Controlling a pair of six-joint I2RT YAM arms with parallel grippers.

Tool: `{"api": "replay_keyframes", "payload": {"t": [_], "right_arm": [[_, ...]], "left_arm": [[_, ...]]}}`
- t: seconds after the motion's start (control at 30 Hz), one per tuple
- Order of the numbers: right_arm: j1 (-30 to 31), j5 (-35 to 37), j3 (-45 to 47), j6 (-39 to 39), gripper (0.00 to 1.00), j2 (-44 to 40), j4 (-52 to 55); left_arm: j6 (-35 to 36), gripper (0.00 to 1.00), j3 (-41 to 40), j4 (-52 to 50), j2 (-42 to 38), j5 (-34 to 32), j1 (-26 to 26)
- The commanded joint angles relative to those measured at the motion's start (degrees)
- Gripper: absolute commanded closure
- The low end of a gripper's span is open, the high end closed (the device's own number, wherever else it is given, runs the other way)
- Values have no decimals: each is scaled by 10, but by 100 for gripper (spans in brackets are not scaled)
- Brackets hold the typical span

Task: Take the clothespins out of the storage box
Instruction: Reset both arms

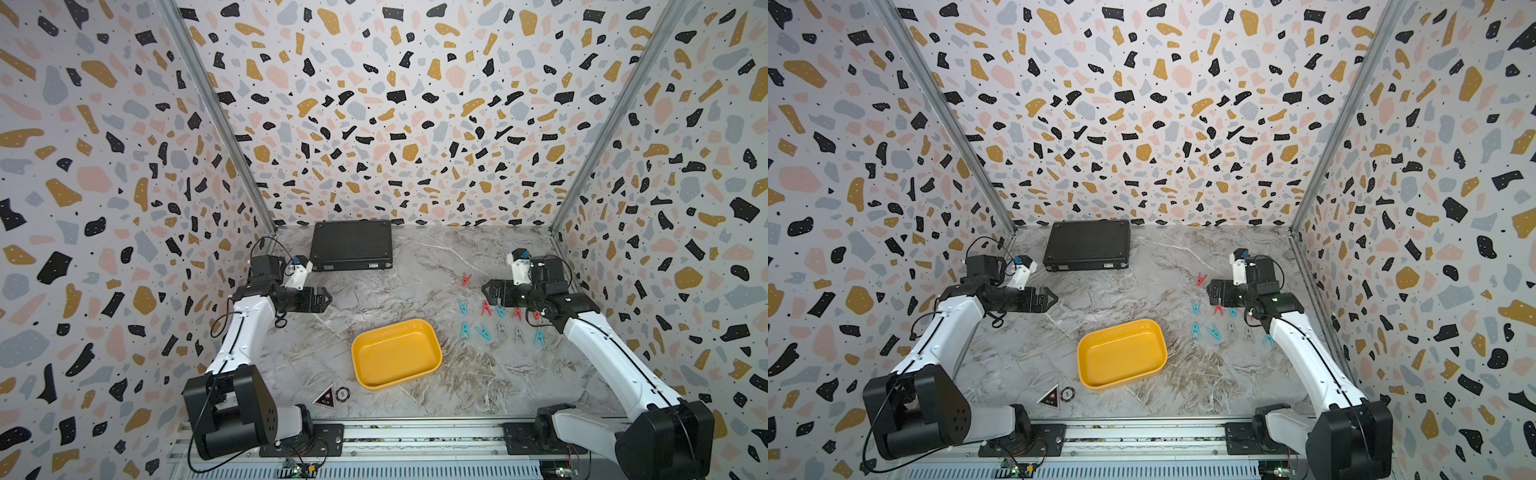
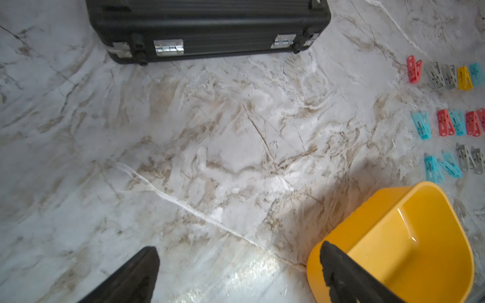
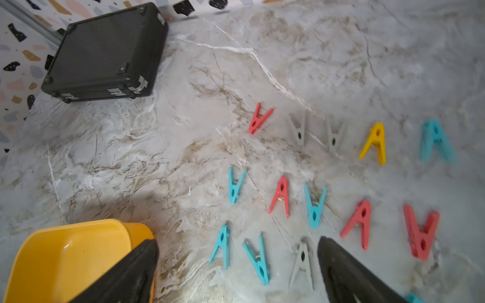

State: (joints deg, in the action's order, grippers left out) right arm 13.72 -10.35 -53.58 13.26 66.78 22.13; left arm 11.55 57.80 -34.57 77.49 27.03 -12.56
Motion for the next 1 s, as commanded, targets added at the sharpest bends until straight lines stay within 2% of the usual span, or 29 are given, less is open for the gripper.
{"api": "replay_keyframes", "payload": {"t": [0.0, 0.2, 0.3, 0.37, 0.5, 0.6, 0.73, 0.83, 0.9, 0.97], "right_arm": [[17, 66, 36, -49, 1, -15, -76], [18, 111, 78, -52, 1, -57, -104], [18, 61, 74, -76, 1, -82, -84], [18, 34, 75, -86, 0, -100, -73], [18, 40, 83, -89, 1, -129, -64], [18, 49, 100, -100, 1, -146, -66], [18, 42, 135, -132, 1, -179, -96], [18, 66, 143, -129, 1, -193, -98], [18, 69, 141, -130, 1, -196, -92], [18, 69, 143, -129, 1, -197, -96]], "left_arm": [[-33, 0, -40, 101, -4, 0, 3], [-86, 0, -187, 345, -75, 10, 8], [-98, 0, -256, 465, -100, 12, 15], [-102, 0, -276, 502, -98, 6, 21], [-105, 0, -283, 506, -95, -4, 26], [-103, 0, -312, 557, -96, -20, 30], [-108, 0, -370, 695, -72, -42, 48], [-103, 0, -400, 803, -15, -58, 71], [-88, 0, -416, 855, 24, -93, 91], [-103, 0, -439, 958, 63, -107, 97]]}}
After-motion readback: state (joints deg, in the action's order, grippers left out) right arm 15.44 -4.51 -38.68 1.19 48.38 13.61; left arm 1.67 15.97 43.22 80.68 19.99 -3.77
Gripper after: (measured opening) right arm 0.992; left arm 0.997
